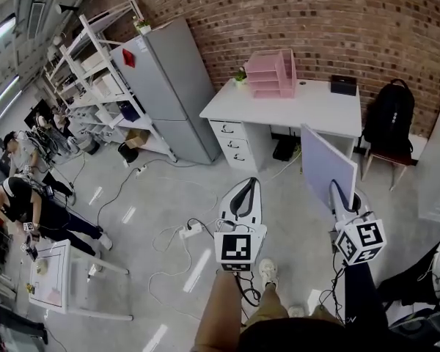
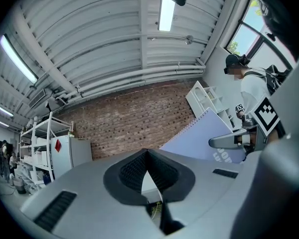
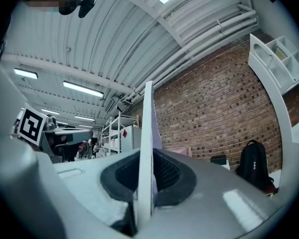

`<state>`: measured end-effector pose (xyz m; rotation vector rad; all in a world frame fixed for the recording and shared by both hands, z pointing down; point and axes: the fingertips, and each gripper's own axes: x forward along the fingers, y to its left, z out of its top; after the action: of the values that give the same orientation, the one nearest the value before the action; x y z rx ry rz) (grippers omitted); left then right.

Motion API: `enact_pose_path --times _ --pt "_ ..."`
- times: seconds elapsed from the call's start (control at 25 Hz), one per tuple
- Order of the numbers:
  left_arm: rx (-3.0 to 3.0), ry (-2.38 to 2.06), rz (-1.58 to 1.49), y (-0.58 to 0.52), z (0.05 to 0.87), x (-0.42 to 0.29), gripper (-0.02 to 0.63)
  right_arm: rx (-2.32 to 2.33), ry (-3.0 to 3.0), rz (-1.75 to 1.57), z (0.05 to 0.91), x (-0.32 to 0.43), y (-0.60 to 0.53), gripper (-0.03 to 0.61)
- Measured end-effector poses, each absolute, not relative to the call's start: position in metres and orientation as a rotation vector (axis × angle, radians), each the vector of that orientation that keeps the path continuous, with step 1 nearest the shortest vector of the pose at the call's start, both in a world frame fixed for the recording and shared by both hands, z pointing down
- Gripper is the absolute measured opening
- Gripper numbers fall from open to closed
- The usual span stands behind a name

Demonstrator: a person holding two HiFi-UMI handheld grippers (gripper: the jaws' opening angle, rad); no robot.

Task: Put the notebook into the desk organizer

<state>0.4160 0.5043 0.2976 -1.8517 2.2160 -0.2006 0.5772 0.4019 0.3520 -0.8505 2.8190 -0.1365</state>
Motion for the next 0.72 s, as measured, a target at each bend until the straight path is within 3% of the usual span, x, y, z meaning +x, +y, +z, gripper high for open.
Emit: enact_pose_path --times 0.72 --pt "-1.955 2.184 -0.146 0.36 0.302 0.278 0.009 -0.901 2.818 -0.094 0.345 0.449 0.274 0.029"
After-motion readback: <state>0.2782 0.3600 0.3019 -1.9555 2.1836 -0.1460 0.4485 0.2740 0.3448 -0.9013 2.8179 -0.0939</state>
